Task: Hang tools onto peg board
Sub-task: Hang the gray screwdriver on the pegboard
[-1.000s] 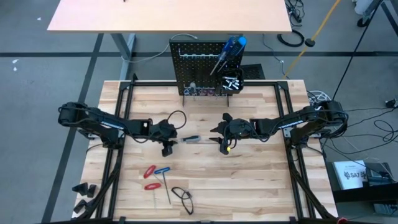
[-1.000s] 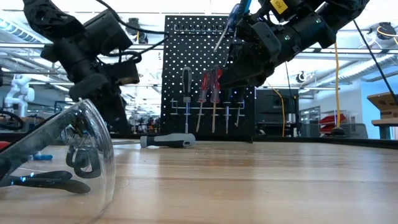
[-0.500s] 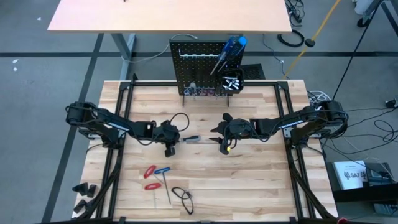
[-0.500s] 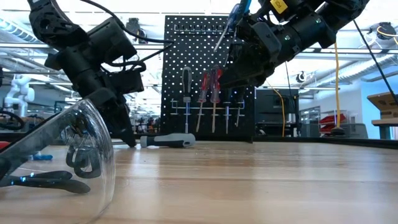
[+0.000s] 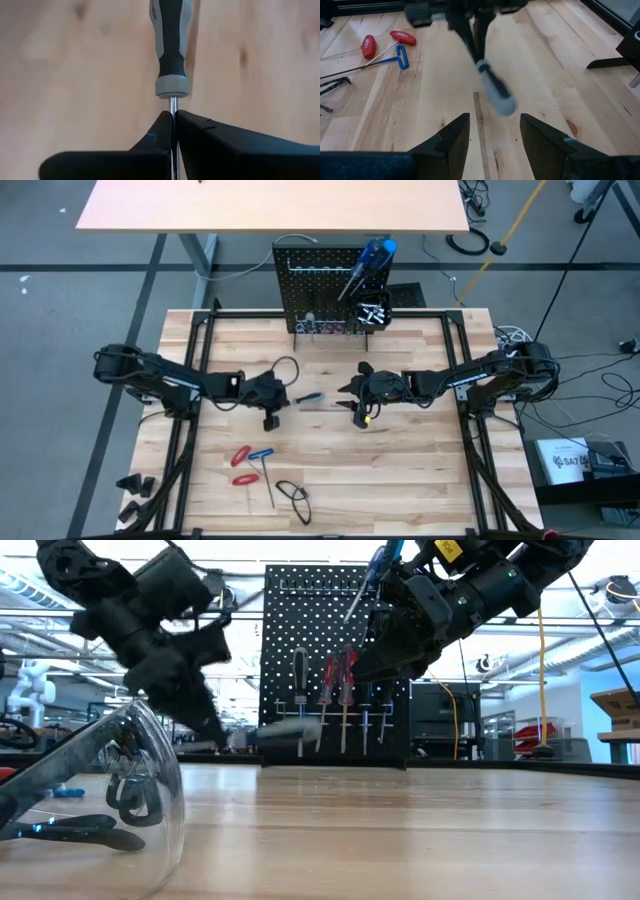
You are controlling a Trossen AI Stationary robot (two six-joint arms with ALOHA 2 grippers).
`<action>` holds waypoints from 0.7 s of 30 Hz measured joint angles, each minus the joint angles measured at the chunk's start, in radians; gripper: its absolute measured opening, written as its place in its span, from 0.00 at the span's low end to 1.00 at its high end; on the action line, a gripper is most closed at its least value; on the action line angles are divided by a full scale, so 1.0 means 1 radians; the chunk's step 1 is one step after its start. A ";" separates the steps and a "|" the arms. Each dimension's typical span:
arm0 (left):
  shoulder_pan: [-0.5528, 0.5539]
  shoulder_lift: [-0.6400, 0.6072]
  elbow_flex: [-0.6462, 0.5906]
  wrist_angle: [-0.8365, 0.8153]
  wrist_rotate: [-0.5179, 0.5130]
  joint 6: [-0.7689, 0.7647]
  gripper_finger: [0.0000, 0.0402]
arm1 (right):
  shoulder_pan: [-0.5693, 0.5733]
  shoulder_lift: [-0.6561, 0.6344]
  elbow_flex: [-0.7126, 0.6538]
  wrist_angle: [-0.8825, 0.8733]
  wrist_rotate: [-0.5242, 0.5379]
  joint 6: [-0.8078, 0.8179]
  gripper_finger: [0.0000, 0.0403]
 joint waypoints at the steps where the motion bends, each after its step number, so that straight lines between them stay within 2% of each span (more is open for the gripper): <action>1: 0.003 -0.024 0.000 0.005 -0.005 0.006 0.03 | 0.000 0.000 0.000 -0.001 0.000 0.000 0.41; 7: 0.017 -0.153 0.000 0.135 0.045 0.033 0.03 | 0.000 0.000 0.000 -0.005 0.000 0.000 0.41; 13: 0.019 -0.175 0.002 0.415 0.234 -0.009 0.03 | 0.003 0.000 0.000 0.021 0.000 0.000 0.39; 15: 0.014 -0.164 0.003 0.456 0.246 -0.033 0.03 | 0.011 0.000 0.000 0.063 0.001 -0.004 0.32; 19: 0.012 -0.139 0.003 0.412 0.195 -0.053 0.03 | 0.026 0.000 0.000 0.160 0.051 -0.008 0.06; 21: 0.008 -0.121 0.003 0.391 0.129 -0.059 0.03 | 0.030 0.000 0.000 0.189 0.121 0.035 0.03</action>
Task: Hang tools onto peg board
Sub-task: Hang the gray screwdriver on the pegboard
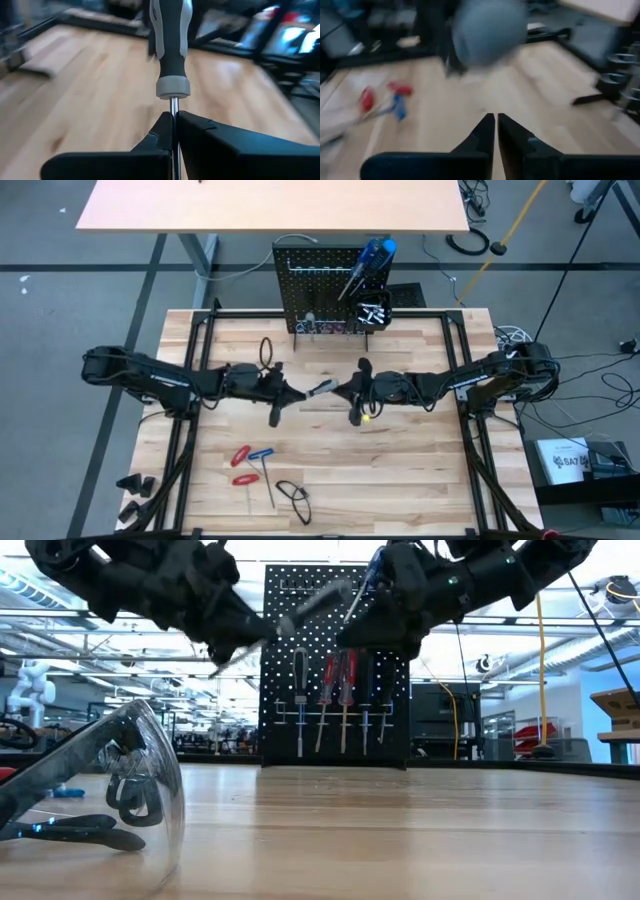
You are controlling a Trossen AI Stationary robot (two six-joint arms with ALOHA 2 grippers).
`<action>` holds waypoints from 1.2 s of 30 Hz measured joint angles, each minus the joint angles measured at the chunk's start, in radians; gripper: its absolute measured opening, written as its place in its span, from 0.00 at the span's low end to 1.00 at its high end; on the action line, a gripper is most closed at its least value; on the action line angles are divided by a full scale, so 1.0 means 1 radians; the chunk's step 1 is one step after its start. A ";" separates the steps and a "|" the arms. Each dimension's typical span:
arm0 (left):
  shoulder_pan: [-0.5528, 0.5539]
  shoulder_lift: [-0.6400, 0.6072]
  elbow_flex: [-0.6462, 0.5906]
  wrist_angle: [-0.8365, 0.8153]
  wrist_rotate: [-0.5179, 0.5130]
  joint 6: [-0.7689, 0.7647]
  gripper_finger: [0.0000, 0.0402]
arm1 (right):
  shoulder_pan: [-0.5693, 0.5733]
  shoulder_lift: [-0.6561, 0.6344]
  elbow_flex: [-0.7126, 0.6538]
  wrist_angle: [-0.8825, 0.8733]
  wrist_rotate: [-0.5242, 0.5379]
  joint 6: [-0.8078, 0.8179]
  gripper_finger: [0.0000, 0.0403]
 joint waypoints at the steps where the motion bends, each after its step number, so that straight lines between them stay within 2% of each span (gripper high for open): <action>1: -0.001 0.012 0.000 -0.002 -0.029 -0.003 0.03 | 0.000 0.000 0.000 0.006 0.033 0.020 0.03; 4: -0.003 0.042 0.000 0.027 -0.046 -0.002 0.03 | -0.001 0.000 0.000 -0.014 0.106 0.045 0.00; 10: -0.002 0.092 0.000 0.092 -0.094 -0.020 0.03 | -0.001 0.000 0.000 -0.007 0.144 0.097 0.00; 18: -0.005 0.149 0.000 0.152 -0.093 -0.018 0.03 | 0.017 0.000 0.000 0.088 0.146 0.098 0.00; 36: -0.003 0.191 0.000 0.209 -0.079 -0.020 0.03 | 0.018 0.001 -0.001 0.152 0.134 0.103 0.00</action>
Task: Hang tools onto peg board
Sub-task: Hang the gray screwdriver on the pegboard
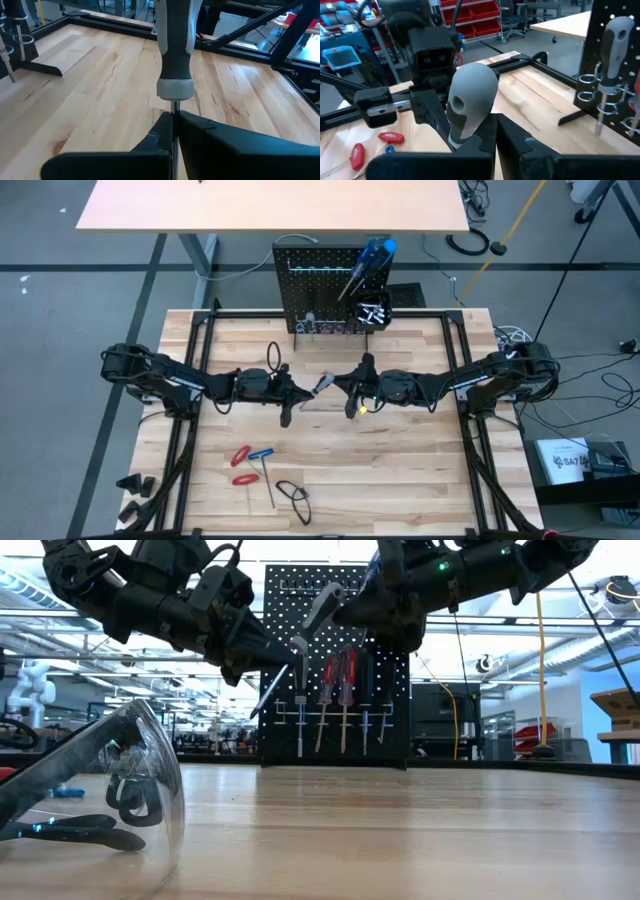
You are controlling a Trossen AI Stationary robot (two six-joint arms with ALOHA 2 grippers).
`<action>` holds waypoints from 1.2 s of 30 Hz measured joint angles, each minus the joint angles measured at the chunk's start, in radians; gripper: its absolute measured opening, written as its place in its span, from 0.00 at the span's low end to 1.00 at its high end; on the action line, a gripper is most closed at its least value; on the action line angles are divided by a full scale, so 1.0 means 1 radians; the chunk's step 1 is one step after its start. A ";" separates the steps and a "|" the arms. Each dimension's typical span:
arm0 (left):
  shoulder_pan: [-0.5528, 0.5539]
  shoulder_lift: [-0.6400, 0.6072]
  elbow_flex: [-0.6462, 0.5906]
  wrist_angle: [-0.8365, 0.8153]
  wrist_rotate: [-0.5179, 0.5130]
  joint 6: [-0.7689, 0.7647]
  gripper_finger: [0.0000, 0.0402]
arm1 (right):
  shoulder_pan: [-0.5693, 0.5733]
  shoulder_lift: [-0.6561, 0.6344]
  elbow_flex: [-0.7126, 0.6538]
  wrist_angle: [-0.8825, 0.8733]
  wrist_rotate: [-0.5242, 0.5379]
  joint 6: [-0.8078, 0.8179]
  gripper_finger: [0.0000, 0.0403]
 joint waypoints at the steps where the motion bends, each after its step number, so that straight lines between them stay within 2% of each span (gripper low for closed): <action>1: 0.000 0.000 0.000 0.001 0.001 0.000 0.03 | 0.000 0.003 0.000 0.013 -0.014 -0.002 0.00; 17: -0.005 0.000 0.003 0.030 0.025 0.001 0.03 | 0.000 0.004 0.000 0.070 -0.072 -0.030 0.00; 21: -0.006 0.000 0.023 0.026 0.060 -0.003 0.03 | 0.000 0.004 0.001 0.079 -0.079 -0.034 0.00; 28: -0.021 0.009 0.052 0.037 0.062 -0.001 0.03 | 0.001 0.005 0.001 0.084 -0.126 -0.038 0.00; 36: -0.021 0.030 0.054 0.045 0.064 0.000 0.03 | 0.001 0.007 -0.001 0.093 -0.129 -0.042 0.00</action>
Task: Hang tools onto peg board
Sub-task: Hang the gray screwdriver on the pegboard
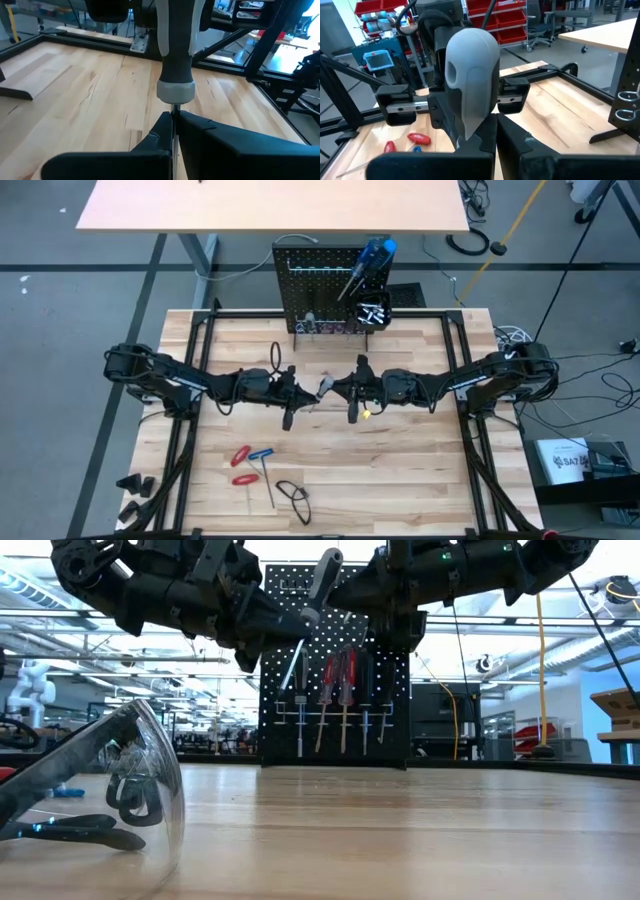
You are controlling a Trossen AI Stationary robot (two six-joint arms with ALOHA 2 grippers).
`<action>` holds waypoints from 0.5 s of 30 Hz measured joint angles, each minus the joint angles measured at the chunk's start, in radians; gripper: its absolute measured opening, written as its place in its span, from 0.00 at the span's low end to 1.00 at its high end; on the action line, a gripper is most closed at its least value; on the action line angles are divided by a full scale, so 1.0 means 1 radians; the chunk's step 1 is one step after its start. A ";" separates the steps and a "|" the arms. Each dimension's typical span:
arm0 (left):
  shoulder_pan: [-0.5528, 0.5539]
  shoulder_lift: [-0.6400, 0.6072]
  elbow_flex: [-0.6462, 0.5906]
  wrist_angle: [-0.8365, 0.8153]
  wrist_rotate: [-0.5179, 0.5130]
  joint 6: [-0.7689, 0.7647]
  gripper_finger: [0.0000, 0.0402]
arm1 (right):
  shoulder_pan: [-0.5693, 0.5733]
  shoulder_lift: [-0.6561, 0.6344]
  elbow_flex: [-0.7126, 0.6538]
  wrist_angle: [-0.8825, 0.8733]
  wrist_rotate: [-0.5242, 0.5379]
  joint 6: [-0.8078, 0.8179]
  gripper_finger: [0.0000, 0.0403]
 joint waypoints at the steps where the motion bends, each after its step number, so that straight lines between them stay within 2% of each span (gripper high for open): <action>1: 0.000 0.000 0.000 0.001 0.000 0.000 0.03 | 0.000 0.000 0.000 0.001 0.000 0.000 0.00; 15: -0.003 0.047 0.016 -0.001 0.014 0.002 0.03 | -0.001 0.072 0.000 0.098 -0.021 -0.026 0.00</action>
